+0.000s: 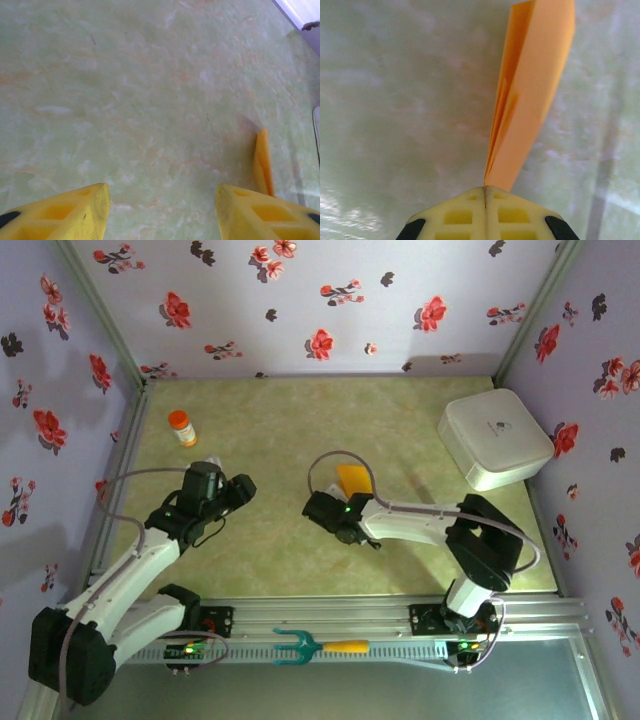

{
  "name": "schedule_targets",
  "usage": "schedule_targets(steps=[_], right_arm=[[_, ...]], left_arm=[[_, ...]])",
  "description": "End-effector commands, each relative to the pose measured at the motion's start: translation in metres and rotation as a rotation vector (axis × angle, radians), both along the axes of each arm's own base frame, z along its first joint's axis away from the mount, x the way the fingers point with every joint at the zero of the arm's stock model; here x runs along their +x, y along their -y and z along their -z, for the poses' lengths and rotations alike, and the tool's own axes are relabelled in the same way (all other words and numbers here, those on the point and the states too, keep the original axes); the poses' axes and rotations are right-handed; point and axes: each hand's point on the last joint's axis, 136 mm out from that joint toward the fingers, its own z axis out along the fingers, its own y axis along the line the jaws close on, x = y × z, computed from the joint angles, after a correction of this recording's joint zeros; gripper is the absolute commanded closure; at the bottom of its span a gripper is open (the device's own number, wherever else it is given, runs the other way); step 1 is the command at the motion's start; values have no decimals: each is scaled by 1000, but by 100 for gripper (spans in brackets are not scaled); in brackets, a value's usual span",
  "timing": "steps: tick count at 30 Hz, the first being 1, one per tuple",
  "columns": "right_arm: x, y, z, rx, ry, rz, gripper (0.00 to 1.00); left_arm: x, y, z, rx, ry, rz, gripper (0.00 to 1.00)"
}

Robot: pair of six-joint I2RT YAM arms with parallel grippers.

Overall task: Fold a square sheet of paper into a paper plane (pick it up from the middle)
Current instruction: Turn over the paper at the center of the table.

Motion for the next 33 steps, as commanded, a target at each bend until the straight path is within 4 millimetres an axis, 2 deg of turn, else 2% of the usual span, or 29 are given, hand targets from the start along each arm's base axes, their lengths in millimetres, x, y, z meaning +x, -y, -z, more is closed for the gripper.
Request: schedule_targets(steps=[1,8,13,18,23,26,30,33], right_arm=[[-8,-25,3,64,-55,-43,91],[-27,-43,18,162,-151,-51,77],[-35,-58,19,266,-202,-38,67],[-41,-66,2,376,-208,-27,55],[-30,-58,-28,520,-140,37,47],[-16,-43,-36,689,-166,155,49],[8,-25,-39,959,-246,339,63],[21,-21,-40,1087,-295,394,75]], left_arm=[[8,5,-14,-13,38,27,42],[10,8,-22,-14,58,54,41],[8,8,-26,0,60,74,41],[8,8,-25,-15,63,68,39],[5,14,-22,-55,44,88,40],[3,21,-17,-92,21,109,44],[3,31,-10,-145,-9,126,53],[4,40,-8,-174,-21,147,60]])
